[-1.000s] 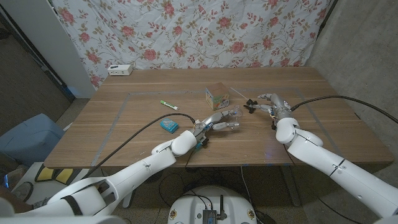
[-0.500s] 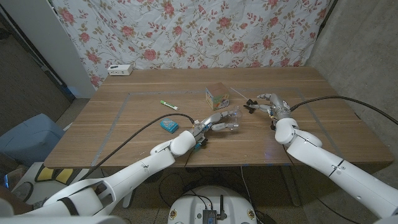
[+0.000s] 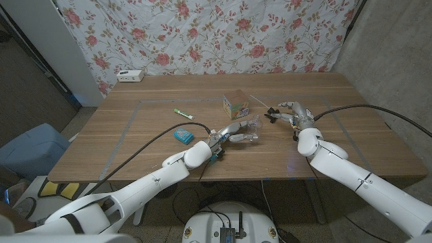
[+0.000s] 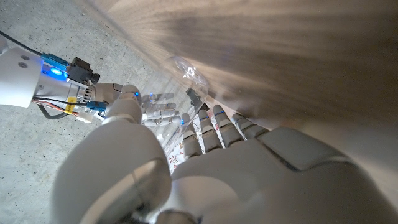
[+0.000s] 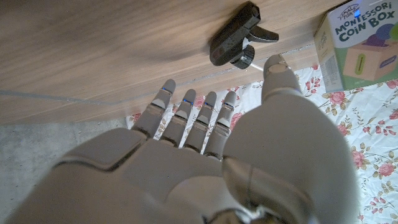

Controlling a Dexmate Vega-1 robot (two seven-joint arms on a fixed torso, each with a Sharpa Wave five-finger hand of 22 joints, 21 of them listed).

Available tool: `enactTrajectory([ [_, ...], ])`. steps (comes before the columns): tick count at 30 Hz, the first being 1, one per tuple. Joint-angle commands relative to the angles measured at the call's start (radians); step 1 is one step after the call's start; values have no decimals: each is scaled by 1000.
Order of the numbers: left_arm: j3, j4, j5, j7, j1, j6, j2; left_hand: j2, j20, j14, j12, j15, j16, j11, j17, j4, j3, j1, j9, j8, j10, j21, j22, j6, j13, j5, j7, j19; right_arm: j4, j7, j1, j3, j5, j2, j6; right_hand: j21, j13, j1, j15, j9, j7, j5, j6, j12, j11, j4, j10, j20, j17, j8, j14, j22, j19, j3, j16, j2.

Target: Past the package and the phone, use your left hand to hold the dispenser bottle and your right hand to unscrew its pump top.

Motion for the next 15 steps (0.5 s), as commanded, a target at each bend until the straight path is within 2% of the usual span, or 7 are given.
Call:
enactTrajectory([
  [1,-5,-14,-7,-6,1,17,10,-20,20,-22,-5,-19,-2,3,5,4,-11,-3,1,-5,-21,-1,3,-18,2,8,10,-1,5,-8,1,-2,-2,10,2,2,-1,-8,-50,2,-1,6,-6,-3,2,-1,4,2,3,3,-3,2,-2,3,5,1],
  [7,-7,-21,-13,-10,3,23,13,-38,25,-55,-5,-4,-3,16,6,10,-25,-6,2,-5,-49,-2,3,-53,2,16,34,-7,3,-9,0,-4,-6,8,6,2,-2,-9,-51,2,-2,8,-6,-4,3,-1,5,2,1,4,-3,2,-2,4,6,1],
  [11,-9,-35,-21,-24,5,32,21,-47,30,-63,-5,1,-2,18,6,12,-32,-11,2,-6,-59,-3,4,-68,2,19,40,-12,3,-14,-1,-4,-7,12,5,2,-2,-10,-48,2,-2,9,-6,-5,3,-1,4,2,0,4,-3,2,-2,4,7,1],
  [15,-13,-52,-28,-32,10,43,29,-61,35,-85,-6,16,-2,34,7,17,-46,-19,2,-5,-82,-4,4,-87,3,27,51,-22,2,-14,-3,-5,-10,12,9,2,-3,-10,-49,2,-3,10,-5,-6,3,-1,5,2,0,5,-3,2,-3,4,7,1],
])
